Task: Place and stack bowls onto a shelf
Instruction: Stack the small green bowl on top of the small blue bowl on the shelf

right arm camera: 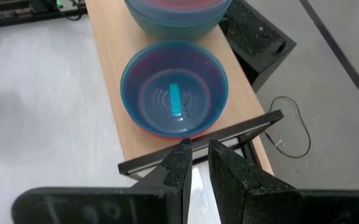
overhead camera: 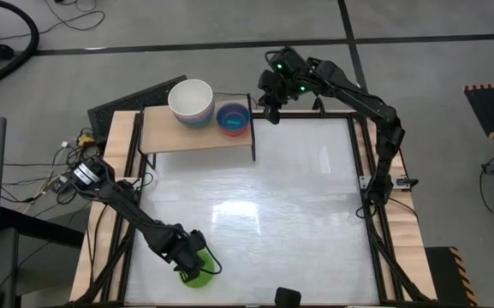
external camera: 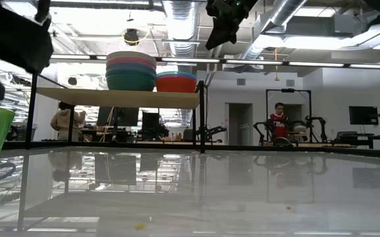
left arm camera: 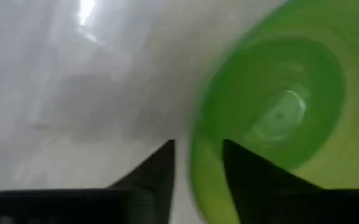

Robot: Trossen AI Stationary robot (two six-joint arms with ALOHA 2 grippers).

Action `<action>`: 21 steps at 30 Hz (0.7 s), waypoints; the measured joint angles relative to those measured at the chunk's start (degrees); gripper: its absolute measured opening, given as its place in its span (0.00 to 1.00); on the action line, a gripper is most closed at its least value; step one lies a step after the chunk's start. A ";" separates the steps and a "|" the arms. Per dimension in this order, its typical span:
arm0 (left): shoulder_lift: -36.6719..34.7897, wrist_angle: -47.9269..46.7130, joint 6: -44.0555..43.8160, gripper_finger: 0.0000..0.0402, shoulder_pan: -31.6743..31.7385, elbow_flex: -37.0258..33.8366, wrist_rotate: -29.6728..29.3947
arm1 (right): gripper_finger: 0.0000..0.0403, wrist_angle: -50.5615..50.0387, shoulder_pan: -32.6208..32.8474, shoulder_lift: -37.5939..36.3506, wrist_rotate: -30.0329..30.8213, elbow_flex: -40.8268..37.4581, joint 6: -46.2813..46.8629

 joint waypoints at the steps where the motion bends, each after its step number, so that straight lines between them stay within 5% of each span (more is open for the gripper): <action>1: 0.00 1.67 -0.27 0.25 0.00 -0.65 0.47 | 0.20 -0.39 0.00 0.00 0.02 0.00 0.02; 4: -0.11 1.59 -3.64 0.06 0.35 -0.96 0.55 | 0.20 -1.95 -0.02 0.00 0.21 0.00 0.00; 10: -2.86 -8.54 -12.88 0.00 2.36 1.94 -8.35 | 0.20 -2.88 -0.02 -0.23 0.26 0.00 1.23; 15: -7.48 -20.43 -16.80 0.00 5.84 6.74 -21.13 | 0.20 -3.10 0.33 -1.90 0.27 0.00 1.33; 21: -11.58 -40.73 -23.85 0.00 9.61 15.02 -46.25 | 0.20 -1.48 0.87 -5.25 0.28 0.00 1.45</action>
